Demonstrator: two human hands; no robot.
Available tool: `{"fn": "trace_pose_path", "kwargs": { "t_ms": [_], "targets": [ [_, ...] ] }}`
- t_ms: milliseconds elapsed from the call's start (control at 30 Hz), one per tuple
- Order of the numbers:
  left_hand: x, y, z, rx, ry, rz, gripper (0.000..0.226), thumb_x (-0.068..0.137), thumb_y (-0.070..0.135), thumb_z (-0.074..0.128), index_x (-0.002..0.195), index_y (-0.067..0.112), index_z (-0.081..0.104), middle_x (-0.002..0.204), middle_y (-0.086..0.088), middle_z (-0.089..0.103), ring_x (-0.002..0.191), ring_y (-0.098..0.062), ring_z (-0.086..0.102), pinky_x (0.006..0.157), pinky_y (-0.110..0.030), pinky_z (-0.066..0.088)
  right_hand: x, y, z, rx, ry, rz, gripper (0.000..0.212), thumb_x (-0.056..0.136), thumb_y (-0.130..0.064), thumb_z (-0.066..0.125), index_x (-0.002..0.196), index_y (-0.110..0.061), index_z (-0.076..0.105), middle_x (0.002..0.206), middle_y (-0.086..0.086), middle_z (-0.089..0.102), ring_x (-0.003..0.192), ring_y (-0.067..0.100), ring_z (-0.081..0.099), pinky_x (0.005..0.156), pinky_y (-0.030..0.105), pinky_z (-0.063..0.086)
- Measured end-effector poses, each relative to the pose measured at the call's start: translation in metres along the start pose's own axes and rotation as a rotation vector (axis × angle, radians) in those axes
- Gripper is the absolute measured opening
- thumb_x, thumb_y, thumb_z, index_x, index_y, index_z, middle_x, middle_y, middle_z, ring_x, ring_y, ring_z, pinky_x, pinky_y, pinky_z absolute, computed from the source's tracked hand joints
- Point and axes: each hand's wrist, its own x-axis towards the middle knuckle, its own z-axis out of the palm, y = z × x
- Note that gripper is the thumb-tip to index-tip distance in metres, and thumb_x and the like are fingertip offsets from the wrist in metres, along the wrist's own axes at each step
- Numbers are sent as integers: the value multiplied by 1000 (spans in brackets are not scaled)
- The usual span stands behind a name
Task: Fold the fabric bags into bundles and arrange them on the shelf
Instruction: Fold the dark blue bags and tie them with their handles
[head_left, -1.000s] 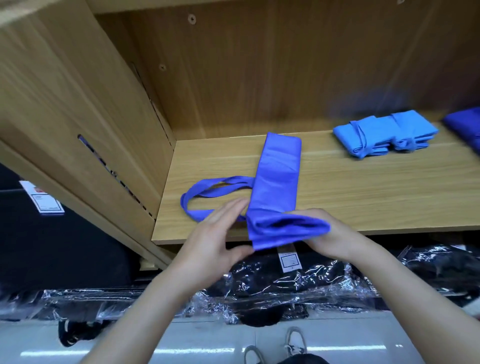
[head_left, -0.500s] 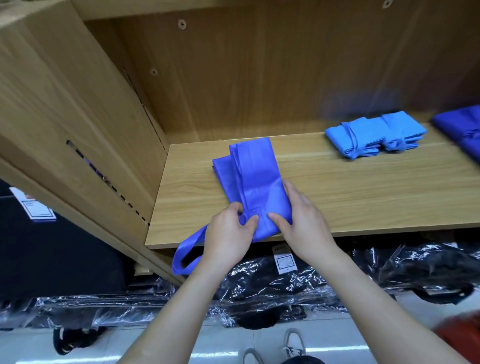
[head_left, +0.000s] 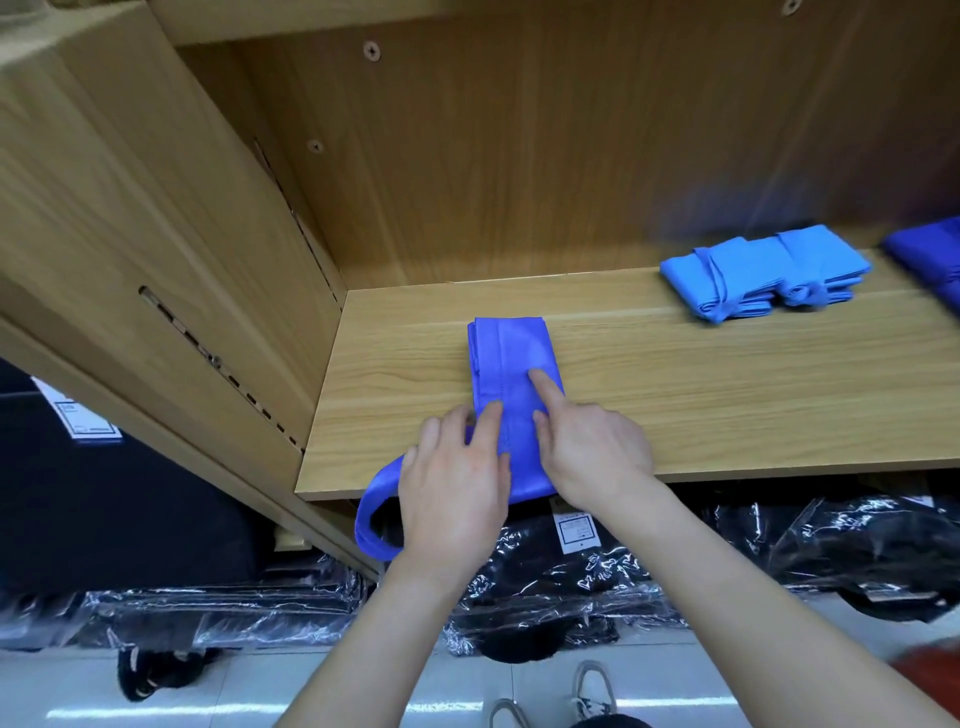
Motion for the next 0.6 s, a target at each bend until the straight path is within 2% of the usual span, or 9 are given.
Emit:
{"fn": "trace_pose_path", "kwargs": {
  "t_ms": [67, 167, 233, 300, 367, 433, 533, 567, 600],
  "targets": [
    [3, 0, 1, 71, -47, 37, 43, 86, 37, 59, 128, 27, 59, 115, -4, 65, 92, -28, 57, 66, -38, 42, -1, -1, 1, -41, 28, 8, 51, 103, -42, 25, 153, -38, 12, 107, 9, 67, 95, 32, 64, 65, 35, 36],
    [10, -1, -1, 18, -211, 11, 50, 98, 46, 42, 146, 34, 38, 132, -2, 52, 114, -26, 47, 82, -39, 35, -7, -4, 6, -36, 107, 13, 55, 102, -42, 32, 153, -29, 17, 118, 8, 51, 107, 29, 53, 69, 35, 37],
    [16, -1, 0, -15, -275, -15, 56, 98, 49, 40, 150, 33, 28, 140, 1, 43, 123, -24, 39, 89, -38, 32, -8, -3, 9, 24, 131, -1, 62, 101, -36, 40, 154, -19, 16, 129, 11, 45, 116, 30, 44, 83, 36, 40],
    [21, 1, -2, -23, -289, -31, 58, 98, 48, 41, 151, 30, 26, 141, 0, 41, 125, -24, 37, 91, -38, 33, -1, 1, 6, 131, 128, 2, 68, 99, -32, 46, 154, -13, 12, 132, 14, 48, 117, 33, 47, 92, 37, 38],
    [22, 4, -2, -18, -289, -35, 59, 98, 46, 42, 151, 26, 26, 141, -1, 41, 126, -24, 36, 92, -39, 33, 9, 7, 0, 256, 129, 42, 68, 98, -32, 48, 154, -15, 12, 129, 15, 52, 113, 36, 53, 84, 39, 42],
    [20, 7, -1, -5, -308, -61, 59, 96, 46, 45, 149, 25, 30, 138, -1, 41, 125, -24, 36, 91, -40, 33, 17, 11, -3, 250, 125, 74, 67, 98, -36, 49, 153, -22, 14, 130, 11, 50, 109, 35, 57, 77, 40, 43],
    [19, 7, -5, 36, -131, 3, 47, 82, 45, 64, 124, 24, 60, 125, -3, 49, 116, -26, 41, 82, -42, 39, 21, 11, -3, 190, 100, 77, 64, 97, -40, 51, 151, -36, 17, 126, 2, 48, 104, 31, 59, 71, 36, 40],
    [18, 5, -5, 43, -81, 90, 44, 80, 45, 68, 118, 23, 64, 130, -5, 51, 121, -28, 42, 84, -44, 42, 21, 11, -3, 196, 92, 69, 62, 97, -39, 51, 149, -41, 19, 122, 1, 47, 101, 30, 60, 70, 35, 39],
    [16, 1, -4, 21, -130, 185, 49, 82, 49, 66, 123, 24, 62, 142, -6, 46, 132, -28, 37, 94, -46, 42, 21, 11, -2, 203, 88, 64, 59, 96, -38, 52, 147, -44, 22, 120, 0, 46, 100, 29, 60, 70, 35, 39]
  ]
}}
